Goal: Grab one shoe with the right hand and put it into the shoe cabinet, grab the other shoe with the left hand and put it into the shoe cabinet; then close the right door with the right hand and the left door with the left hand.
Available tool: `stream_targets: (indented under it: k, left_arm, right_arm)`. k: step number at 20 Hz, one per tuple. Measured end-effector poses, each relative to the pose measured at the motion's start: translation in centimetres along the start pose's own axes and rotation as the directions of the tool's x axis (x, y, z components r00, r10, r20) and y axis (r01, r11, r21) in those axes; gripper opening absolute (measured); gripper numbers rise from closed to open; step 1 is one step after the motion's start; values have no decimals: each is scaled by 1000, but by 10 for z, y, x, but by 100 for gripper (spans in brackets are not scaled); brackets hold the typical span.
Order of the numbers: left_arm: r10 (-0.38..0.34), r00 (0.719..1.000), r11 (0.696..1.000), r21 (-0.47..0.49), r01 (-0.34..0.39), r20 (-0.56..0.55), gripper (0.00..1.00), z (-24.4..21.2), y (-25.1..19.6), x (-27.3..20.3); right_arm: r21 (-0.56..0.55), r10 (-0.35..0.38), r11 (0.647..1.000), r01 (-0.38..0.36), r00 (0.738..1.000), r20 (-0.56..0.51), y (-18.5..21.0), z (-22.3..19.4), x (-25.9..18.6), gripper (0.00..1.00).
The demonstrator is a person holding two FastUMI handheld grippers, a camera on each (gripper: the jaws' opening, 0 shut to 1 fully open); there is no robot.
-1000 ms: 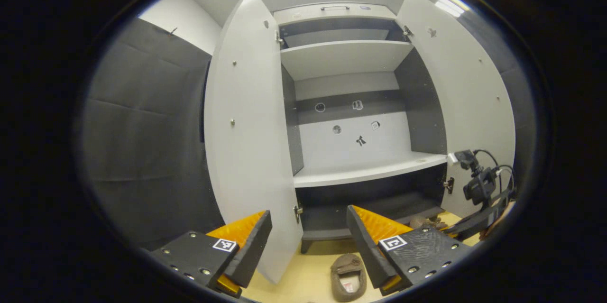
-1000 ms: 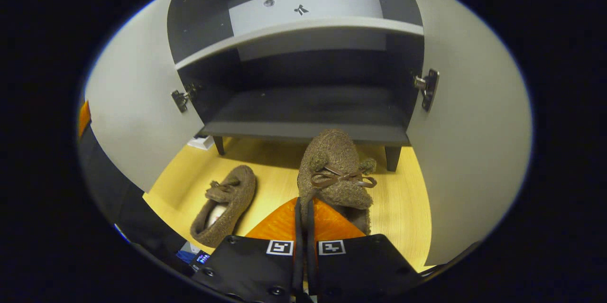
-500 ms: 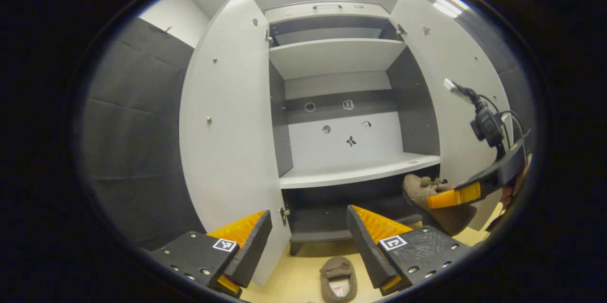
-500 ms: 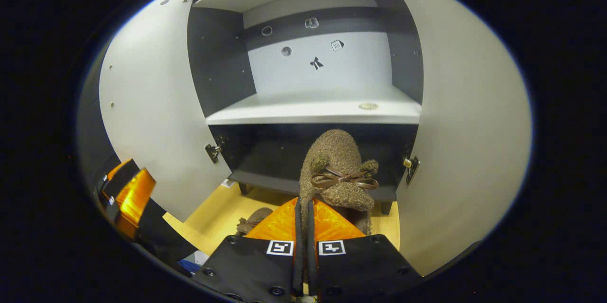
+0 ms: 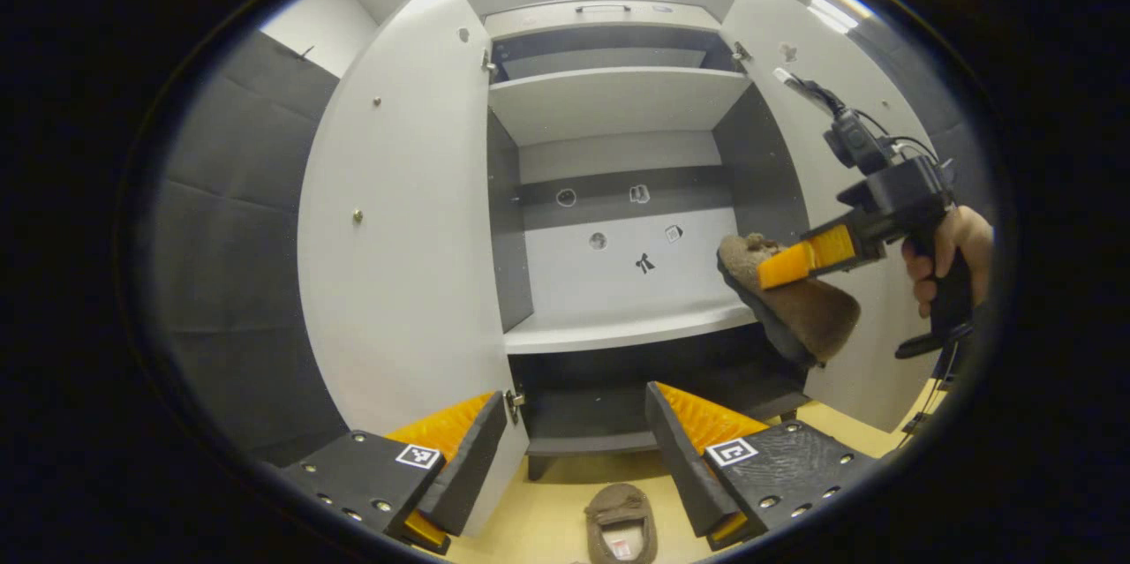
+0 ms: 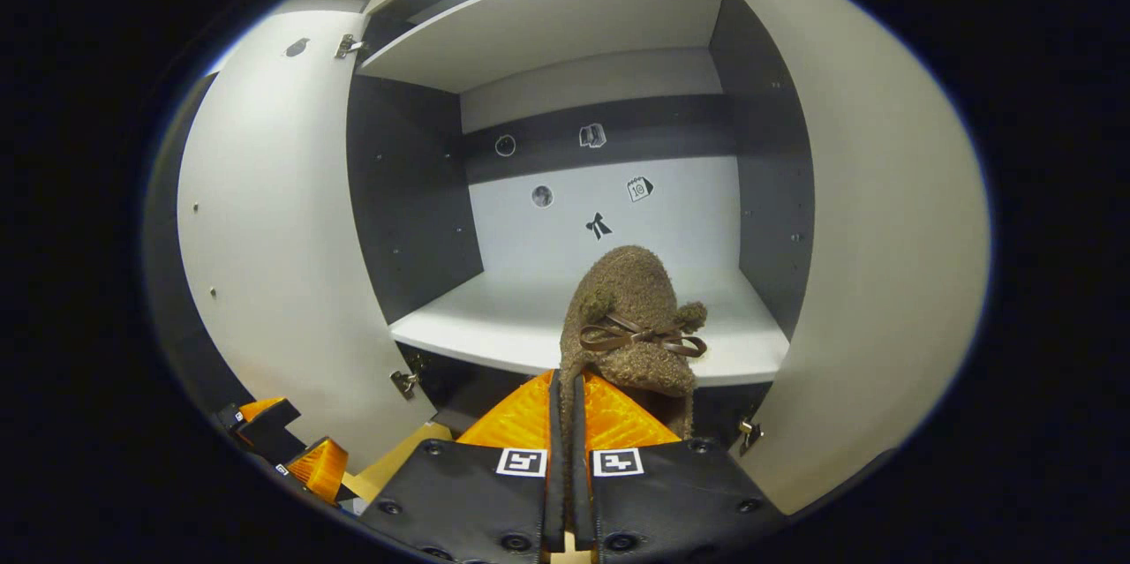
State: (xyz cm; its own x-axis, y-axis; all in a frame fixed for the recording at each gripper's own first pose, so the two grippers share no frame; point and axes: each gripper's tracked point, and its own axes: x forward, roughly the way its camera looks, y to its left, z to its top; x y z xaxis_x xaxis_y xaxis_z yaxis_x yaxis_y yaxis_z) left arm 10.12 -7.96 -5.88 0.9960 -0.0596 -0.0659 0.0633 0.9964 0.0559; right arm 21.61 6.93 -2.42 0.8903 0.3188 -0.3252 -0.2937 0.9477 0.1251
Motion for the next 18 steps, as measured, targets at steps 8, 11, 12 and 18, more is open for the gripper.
stream_targets:
  k: [8,11,12,18]
  left_arm:
    - [8,1000,1000,4,-8,-4,92,-4,11,10]
    - [6,1000,1000,-9,-7,-16,100,-12,16,12]
    - [5,1000,1000,-15,-6,-24,100,-14,17,13]
    - [4,999,1000,-20,-5,-54,92,-27,22,14]
  right_arm:
    - [5,-71,997,71,996,51,-21,54,62,10]
    - [-14,-121,992,121,991,50,-35,63,87,5]
    - [-15,-131,991,132,990,46,-38,63,96,5]
    - [5,-186,983,186,982,43,-54,70,122,20]
